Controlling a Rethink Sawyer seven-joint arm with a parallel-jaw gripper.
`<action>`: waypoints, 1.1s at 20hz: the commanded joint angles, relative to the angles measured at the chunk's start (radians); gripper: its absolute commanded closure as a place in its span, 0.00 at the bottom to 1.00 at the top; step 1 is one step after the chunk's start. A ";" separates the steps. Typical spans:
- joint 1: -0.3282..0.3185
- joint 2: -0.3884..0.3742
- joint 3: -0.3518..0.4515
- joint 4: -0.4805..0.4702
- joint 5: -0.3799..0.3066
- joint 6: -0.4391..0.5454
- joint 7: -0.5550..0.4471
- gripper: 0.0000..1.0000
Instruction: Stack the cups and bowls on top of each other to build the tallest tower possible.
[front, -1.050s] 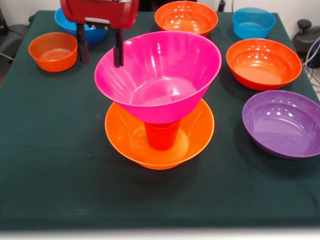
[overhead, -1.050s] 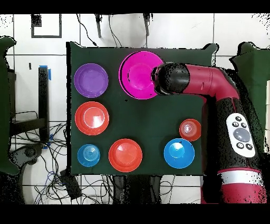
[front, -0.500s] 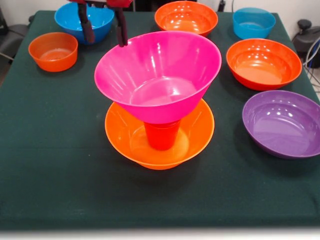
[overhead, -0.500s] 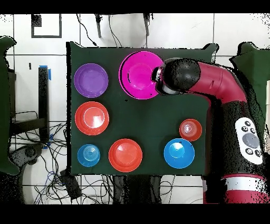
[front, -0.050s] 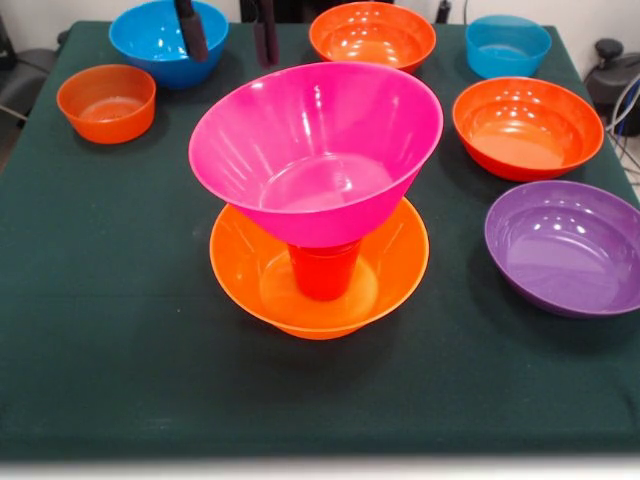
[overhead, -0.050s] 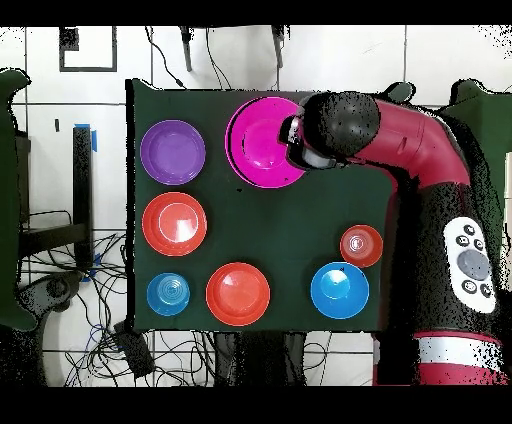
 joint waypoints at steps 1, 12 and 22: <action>0.001 0.088 -0.080 -0.016 -0.092 0.022 0.072 0.00; -0.008 0.079 -0.112 0.042 -0.084 -0.039 0.066 0.00; -0.005 0.121 -0.135 0.055 -0.089 -0.136 0.079 0.00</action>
